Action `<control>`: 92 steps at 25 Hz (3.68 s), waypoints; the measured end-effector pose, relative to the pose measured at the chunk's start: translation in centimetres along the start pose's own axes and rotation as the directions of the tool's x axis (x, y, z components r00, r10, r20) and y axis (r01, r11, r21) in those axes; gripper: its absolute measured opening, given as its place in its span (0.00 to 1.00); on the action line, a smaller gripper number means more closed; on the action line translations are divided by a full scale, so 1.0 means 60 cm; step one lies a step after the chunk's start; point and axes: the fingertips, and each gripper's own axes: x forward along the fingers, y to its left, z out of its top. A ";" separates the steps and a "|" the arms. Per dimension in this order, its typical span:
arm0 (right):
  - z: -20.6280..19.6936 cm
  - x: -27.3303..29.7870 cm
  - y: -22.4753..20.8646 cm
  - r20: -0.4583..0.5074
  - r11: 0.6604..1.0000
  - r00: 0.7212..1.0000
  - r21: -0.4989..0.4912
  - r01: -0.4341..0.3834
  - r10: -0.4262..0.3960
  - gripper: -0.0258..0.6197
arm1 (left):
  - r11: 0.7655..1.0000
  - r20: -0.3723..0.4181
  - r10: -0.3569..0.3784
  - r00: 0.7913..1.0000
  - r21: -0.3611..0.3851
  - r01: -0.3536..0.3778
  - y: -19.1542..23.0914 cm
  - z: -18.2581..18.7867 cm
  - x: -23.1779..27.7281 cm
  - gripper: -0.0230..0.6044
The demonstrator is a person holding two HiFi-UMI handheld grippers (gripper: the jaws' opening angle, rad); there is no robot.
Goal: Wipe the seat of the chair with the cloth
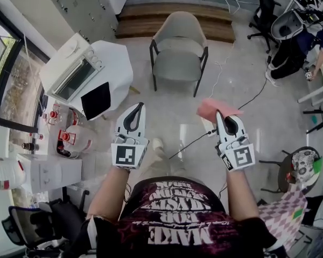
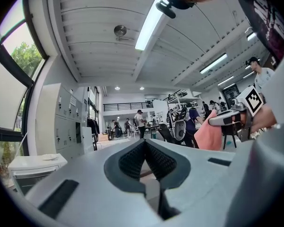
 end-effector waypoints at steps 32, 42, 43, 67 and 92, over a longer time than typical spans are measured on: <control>-0.013 0.383 -0.054 -0.103 0.995 0.990 -0.001 0.101 -0.100 0.05 | 0.981 -0.019 -0.181 0.983 -0.069 0.179 0.261 -0.107 0.320 0.04; -0.010 0.423 -0.084 -0.109 0.996 0.990 0.002 0.089 -0.089 0.05 | 0.980 0.015 -0.182 0.983 -0.079 0.183 0.280 -0.092 0.350 0.05; -0.010 0.428 -0.089 -0.108 0.996 0.990 0.003 0.088 -0.087 0.05 | 0.981 0.008 -0.180 0.984 -0.076 0.181 0.279 -0.093 0.355 0.04; -0.120 0.558 -0.267 -0.163 0.996 0.986 0.091 -0.012 0.027 0.05 | 0.988 -0.111 -0.143 0.984 -0.078 0.135 0.276 -0.151 0.591 0.04; -0.473 0.846 -0.297 -0.334 0.924 0.867 0.229 -0.306 0.370 0.05 | 0.999 -0.207 -0.031 0.978 -0.048 0.022 0.306 -0.340 0.792 0.04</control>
